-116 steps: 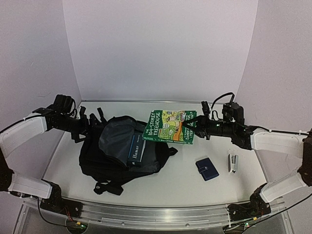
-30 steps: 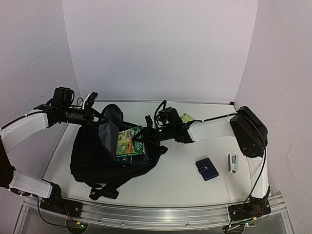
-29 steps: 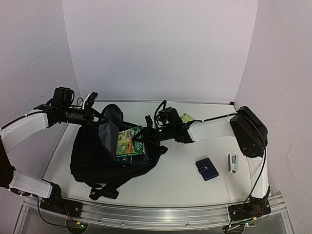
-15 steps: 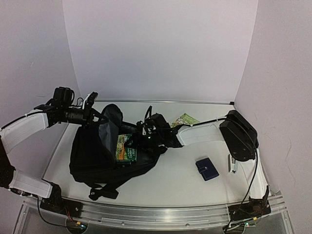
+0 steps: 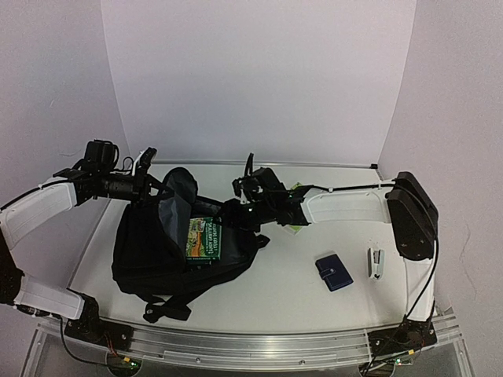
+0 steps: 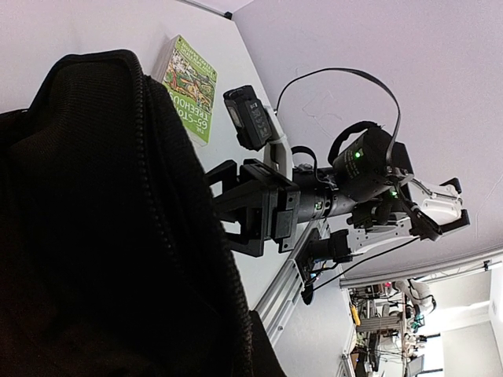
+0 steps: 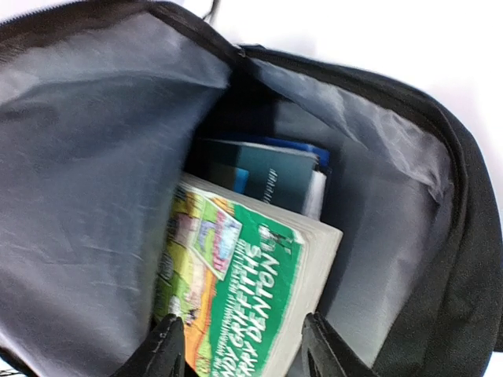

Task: Pack the student bag
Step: Place the book in the student bag.

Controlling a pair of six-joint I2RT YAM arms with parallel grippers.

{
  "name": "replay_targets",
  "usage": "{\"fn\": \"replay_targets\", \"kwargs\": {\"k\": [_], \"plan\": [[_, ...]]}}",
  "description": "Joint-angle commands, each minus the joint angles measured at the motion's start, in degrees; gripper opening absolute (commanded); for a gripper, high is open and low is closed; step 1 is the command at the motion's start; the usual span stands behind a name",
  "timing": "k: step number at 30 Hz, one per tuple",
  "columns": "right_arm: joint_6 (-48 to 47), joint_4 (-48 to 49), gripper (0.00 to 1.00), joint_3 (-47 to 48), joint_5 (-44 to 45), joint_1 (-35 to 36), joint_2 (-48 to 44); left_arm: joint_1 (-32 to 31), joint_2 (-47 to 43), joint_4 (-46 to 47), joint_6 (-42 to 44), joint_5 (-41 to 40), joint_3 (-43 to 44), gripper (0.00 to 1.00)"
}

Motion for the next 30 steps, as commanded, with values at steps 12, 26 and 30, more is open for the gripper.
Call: {"fn": "replay_targets", "kwargs": {"k": [12, 26, 30], "plan": [[-0.4, -3.0, 0.4, 4.3, -0.7, 2.6, 5.8, 0.2, -2.4, 1.2, 0.8, 0.8, 0.9, 0.0], [-1.0, 0.1, 0.33, 13.8, -7.1, 5.2, 15.1, 0.1, -1.5, 2.3, 0.4, 1.4, 0.7, 0.0], [-0.2, 4.1, 0.34, 14.9, -8.9, 5.8, 16.0, 0.1, -1.2, 2.7, 0.2, 1.6, 0.5, 0.0]]}}
